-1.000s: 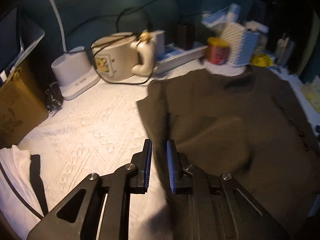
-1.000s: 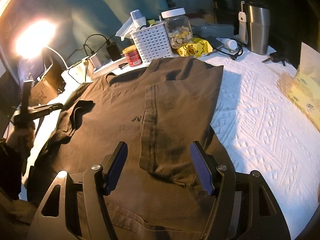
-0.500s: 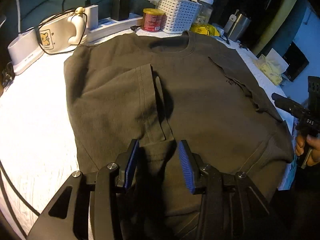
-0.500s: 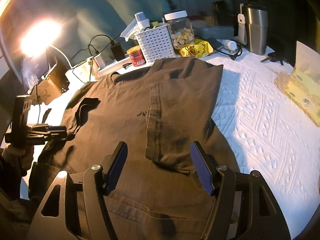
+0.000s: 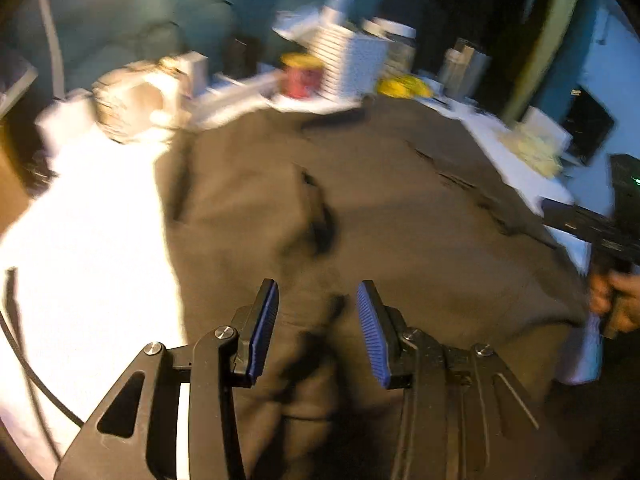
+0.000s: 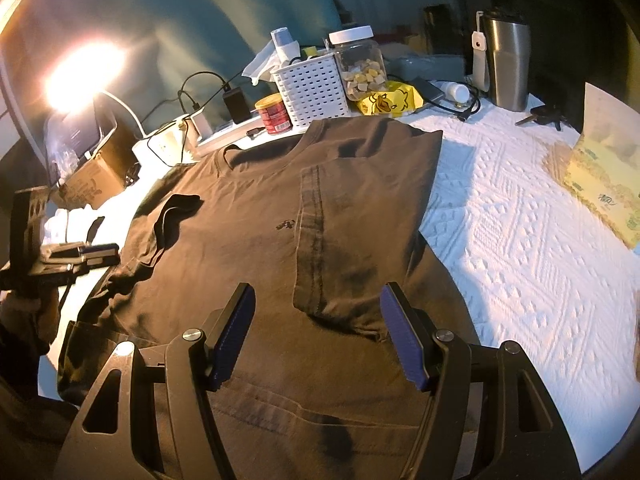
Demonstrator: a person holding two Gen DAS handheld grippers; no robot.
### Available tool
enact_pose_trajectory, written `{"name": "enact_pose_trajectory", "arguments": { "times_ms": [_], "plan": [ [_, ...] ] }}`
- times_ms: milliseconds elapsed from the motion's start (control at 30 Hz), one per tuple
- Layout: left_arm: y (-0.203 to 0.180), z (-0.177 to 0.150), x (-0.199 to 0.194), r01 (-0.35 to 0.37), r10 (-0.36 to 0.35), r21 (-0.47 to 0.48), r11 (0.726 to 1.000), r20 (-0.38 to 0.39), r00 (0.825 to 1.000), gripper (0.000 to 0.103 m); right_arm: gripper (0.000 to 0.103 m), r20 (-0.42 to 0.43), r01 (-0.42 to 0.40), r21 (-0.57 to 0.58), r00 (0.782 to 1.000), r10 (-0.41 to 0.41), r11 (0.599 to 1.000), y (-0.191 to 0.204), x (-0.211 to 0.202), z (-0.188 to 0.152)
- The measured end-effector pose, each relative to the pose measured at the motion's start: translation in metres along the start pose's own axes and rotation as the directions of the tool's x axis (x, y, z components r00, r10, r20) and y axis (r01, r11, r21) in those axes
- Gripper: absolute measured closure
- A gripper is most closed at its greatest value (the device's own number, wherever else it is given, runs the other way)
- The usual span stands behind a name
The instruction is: Fold small clothes
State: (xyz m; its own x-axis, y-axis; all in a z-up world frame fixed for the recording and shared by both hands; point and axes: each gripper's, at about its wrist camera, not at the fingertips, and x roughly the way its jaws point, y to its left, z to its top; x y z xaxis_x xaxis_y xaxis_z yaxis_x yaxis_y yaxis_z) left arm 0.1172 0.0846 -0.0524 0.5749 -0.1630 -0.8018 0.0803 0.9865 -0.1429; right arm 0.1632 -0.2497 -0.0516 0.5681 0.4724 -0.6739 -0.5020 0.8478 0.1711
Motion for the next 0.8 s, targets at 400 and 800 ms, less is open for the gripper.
{"name": "enact_pose_trajectory", "arguments": {
  "times_ms": [400,800],
  "plan": [
    [-0.019,-0.021,0.028,0.114,-0.114,-0.008,0.993,-0.115,0.987,0.061,0.034,0.005,0.055,0.023,0.998,-0.055,0.998,-0.004,-0.011,-0.007],
    [-0.036,-0.039,0.013,0.119,-0.112,0.050,0.992,-0.124,0.986,0.052,0.034,0.017,0.060,0.033,0.998,-0.061,0.998,-0.001,-0.027,-0.022]
  ]
}}
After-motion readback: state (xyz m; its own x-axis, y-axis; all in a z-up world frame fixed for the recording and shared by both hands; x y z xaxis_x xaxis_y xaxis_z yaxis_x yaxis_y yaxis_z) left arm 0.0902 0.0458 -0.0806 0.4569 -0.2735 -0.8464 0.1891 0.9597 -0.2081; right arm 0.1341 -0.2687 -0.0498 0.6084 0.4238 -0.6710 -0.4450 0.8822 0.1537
